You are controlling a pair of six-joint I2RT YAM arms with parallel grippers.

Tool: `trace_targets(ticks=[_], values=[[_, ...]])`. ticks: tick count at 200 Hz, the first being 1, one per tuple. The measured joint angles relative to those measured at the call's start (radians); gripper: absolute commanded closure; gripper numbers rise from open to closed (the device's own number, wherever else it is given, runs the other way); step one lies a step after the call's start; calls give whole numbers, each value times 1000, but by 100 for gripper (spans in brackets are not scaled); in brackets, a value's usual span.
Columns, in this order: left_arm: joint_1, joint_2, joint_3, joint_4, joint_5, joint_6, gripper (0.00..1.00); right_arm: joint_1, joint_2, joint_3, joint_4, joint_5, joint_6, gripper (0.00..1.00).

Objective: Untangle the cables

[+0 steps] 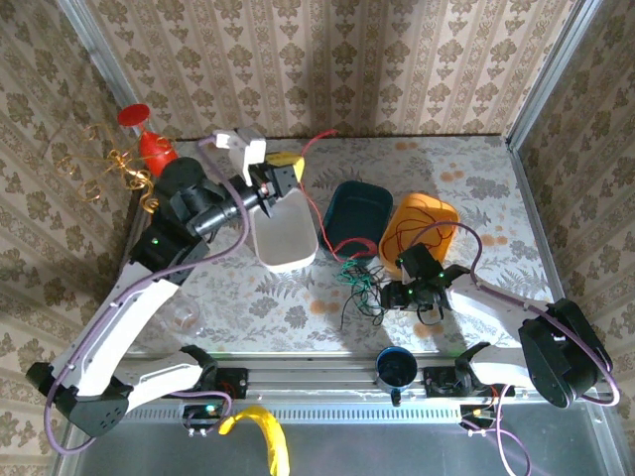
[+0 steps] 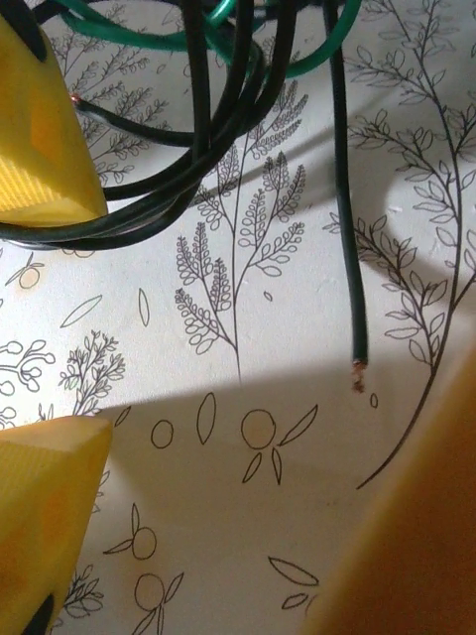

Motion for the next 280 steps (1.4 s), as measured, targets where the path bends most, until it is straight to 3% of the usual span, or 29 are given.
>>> trace_targets(ticks=[83,131,158,207,253,280], values=[[45,2,176,10,-13,21,100,-5,-16,-7,-1,0,8,46],[51,97,259,0,-6,22,100,-14,-207,-8,1,13,21,45],[72,172,409,-50,-18,24,100,-16,-229,-8,0,27,23,46],[87,348,830,-264,-51,28,100,-16,-222,-38,1,34,34,45],[33,418,728,-337,-65,13,100,-16,-344,-53,3,57,42,44],[6,559,788,-343,-51,-24,100,-20,-443,-30,-18,91,45,44]])
